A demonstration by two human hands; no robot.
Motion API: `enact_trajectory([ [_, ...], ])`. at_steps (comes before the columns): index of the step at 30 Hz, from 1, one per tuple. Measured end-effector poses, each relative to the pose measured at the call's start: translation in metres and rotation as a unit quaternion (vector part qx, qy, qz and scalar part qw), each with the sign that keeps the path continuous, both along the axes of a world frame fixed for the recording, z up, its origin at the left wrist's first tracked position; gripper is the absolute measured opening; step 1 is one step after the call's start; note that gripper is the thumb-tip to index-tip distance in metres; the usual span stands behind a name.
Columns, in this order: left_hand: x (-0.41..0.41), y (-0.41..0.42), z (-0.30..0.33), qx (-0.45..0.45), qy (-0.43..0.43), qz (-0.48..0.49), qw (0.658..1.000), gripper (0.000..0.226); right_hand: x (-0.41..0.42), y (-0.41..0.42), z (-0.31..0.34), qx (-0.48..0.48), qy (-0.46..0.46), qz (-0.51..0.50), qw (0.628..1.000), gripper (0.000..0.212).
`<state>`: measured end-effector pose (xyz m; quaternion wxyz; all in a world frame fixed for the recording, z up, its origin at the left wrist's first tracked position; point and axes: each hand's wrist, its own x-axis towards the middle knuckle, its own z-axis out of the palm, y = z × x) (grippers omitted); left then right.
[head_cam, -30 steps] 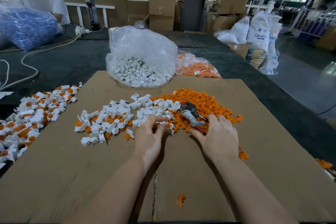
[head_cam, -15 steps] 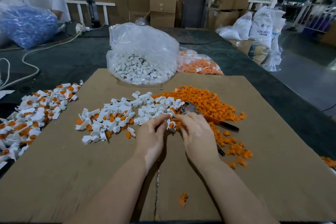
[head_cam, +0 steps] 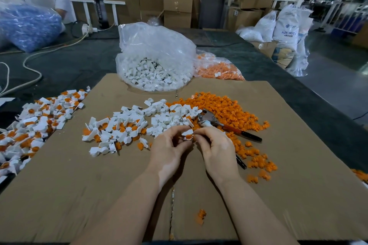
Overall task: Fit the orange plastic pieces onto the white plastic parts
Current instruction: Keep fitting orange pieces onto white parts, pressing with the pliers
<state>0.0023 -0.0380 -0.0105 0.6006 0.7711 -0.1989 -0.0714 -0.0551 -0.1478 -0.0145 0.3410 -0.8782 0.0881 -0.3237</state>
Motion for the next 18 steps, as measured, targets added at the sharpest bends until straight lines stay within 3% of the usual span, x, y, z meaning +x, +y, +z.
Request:
enact_trajectory([
  [7,0.0001,0.001,-0.0009,0.025,-0.042,-0.011,0.999,0.033,-0.0015,0.0008,0.0011,-0.006,0.003,0.034,0.999,0.017],
  [11,-0.0005,0.0005,-0.0006,0.048,-0.061,-0.032,0.997,0.029,0.0003,-0.0006,0.0006,-0.024,0.015,0.044,0.999,0.009],
  [18,-0.0008,-0.001,-0.0028,0.0,-0.038,-0.005,0.999,0.025,0.0009,-0.0023,-0.0025,-0.036,-0.014,-0.007,0.999,0.012],
])
